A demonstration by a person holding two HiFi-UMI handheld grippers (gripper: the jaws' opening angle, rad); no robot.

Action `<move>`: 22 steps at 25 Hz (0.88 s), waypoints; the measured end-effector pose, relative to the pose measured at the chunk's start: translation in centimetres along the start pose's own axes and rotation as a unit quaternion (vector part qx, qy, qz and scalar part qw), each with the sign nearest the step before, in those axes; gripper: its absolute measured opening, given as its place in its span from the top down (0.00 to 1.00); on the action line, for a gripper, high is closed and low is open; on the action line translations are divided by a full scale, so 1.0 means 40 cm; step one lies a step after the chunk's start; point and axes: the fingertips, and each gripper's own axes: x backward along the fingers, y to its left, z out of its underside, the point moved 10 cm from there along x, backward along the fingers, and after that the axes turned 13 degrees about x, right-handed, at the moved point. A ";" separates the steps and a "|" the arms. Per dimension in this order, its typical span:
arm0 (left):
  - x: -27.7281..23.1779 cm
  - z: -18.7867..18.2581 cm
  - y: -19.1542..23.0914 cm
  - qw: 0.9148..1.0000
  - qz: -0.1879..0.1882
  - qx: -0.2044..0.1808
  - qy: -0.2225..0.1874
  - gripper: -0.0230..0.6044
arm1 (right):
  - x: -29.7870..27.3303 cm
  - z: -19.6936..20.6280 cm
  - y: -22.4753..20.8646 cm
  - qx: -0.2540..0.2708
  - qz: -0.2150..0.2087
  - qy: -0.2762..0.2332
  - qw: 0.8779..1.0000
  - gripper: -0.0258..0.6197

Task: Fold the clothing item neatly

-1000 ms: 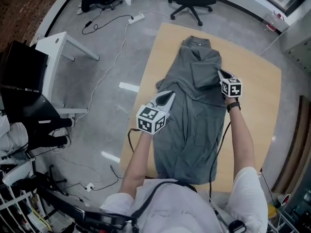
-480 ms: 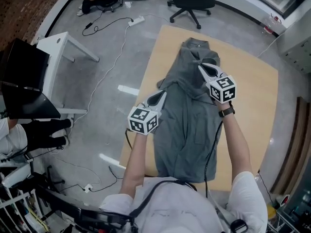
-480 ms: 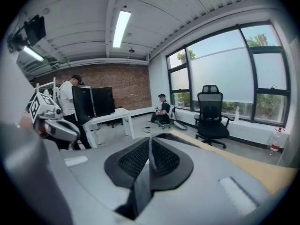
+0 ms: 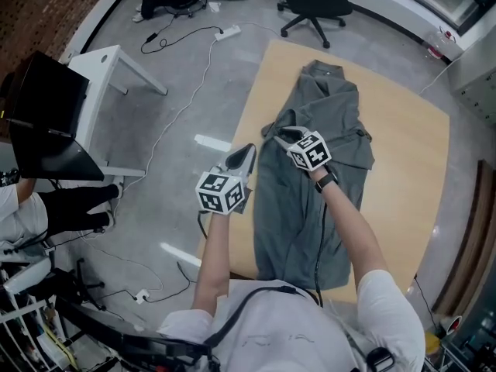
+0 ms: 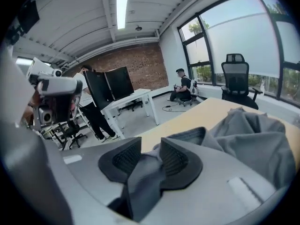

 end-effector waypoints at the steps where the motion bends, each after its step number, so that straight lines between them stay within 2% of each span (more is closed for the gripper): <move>1: 0.005 0.002 0.004 1.000 -0.002 0.003 -0.001 0.96 | -0.016 0.013 0.015 -0.005 -0.010 0.002 1.000 0.71; 2: 0.009 0.005 0.007 1.000 -0.003 0.005 -0.001 0.96 | -0.026 0.025 0.028 -0.008 -0.016 0.003 1.000 0.67; 3: 0.013 0.008 0.009 1.000 -0.004 0.007 -0.001 0.96 | -0.028 0.035 0.040 -0.010 -0.020 0.004 1.000 0.67; 7: 0.016 0.015 0.012 1.000 -0.004 0.009 -0.001 0.96 | 0.002 0.065 0.064 -0.008 -0.010 0.000 1.000 0.71; 15: 0.012 0.039 -0.018 1.000 -0.001 -0.007 0.014 0.96 | 0.178 0.122 0.072 -0.047 0.070 -0.037 0.996 0.85; 22: 0.042 0.071 -0.081 0.999 0.009 -0.029 0.027 0.96 | 0.326 0.183 0.155 -0.085 0.118 -0.069 0.987 0.89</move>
